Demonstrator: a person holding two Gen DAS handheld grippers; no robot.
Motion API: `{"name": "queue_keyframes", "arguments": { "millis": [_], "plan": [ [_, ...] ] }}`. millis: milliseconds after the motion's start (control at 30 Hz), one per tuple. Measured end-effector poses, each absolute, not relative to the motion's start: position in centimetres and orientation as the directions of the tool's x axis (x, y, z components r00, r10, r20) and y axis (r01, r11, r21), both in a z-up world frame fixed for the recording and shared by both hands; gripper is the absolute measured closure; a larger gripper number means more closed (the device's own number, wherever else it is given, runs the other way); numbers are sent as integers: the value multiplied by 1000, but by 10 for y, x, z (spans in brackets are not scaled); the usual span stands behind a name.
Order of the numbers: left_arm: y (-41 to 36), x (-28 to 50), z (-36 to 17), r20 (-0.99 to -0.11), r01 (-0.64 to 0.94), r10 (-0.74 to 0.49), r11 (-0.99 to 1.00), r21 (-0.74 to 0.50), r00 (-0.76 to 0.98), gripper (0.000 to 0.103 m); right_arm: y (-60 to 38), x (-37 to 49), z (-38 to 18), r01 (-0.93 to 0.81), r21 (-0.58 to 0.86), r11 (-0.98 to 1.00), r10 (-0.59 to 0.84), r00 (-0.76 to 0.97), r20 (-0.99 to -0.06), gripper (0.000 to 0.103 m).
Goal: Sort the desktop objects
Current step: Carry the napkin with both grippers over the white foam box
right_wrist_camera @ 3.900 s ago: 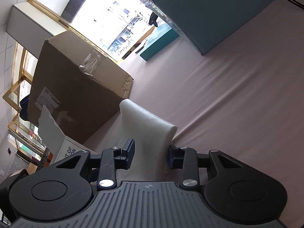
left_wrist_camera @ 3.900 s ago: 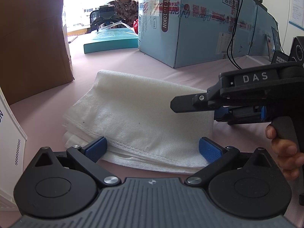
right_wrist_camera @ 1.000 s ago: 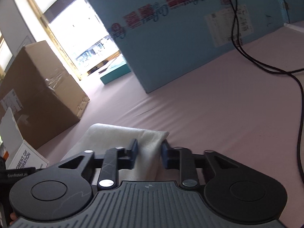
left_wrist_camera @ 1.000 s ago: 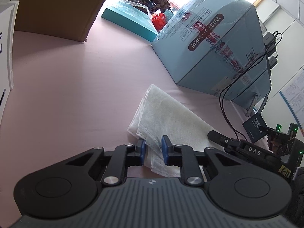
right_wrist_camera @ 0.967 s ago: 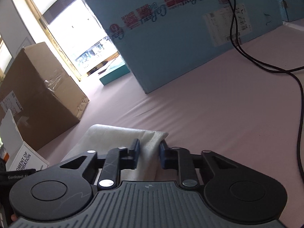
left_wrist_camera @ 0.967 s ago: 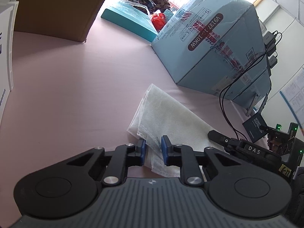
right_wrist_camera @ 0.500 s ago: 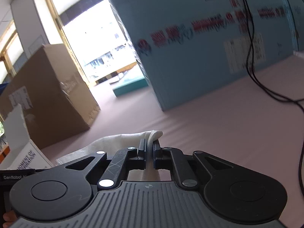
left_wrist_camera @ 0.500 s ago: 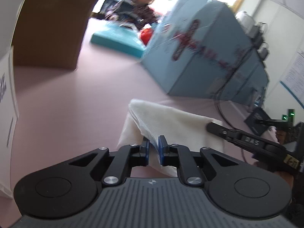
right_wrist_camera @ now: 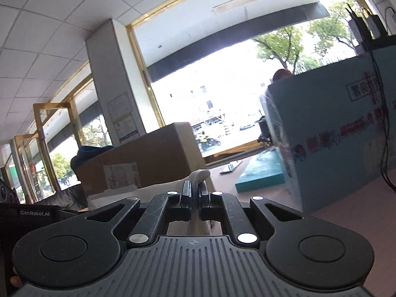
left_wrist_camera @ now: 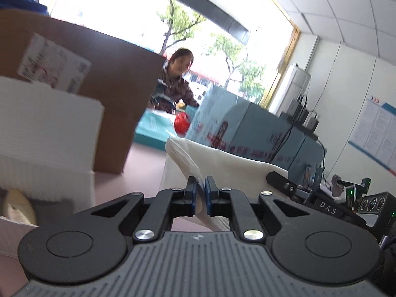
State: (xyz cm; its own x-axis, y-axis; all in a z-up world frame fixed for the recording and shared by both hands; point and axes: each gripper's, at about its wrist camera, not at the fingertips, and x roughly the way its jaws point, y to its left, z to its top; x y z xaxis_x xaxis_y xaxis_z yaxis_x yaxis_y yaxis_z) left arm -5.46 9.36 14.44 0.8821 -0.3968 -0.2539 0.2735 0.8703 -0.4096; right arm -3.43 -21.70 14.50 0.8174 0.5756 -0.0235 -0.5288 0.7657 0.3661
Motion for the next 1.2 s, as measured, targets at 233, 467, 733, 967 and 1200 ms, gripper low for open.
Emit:
{"name": "queue_keyframes", "arguments": {
  "millis": [233, 467, 733, 967, 1200],
  "plan": [
    [161, -96, 170, -218, 195, -313, 879, -434, 924, 96, -143, -37, 181, -639, 370, 675, 690, 724, -9, 98],
    [217, -119, 193, -241, 122, -241, 898, -422, 940, 96, -69, -30, 206, -683, 376, 626, 750, 660, -49, 98],
    [277, -98, 168, -371, 15, -214, 881, -473, 904, 96, 2, 12, 181, -605, 464, 646, 752, 609, -253, 98],
    [297, -46, 123, -532, -82, -254, 846, -527, 808, 96, 36, 35, 141, -500, 445, 743, 666, 615, -421, 98],
    [298, -32, 108, -574, -109, -242, 854, -508, 782, 96, 40, 38, 127, -480, 377, 792, 610, 624, -488, 98]
  ]
}}
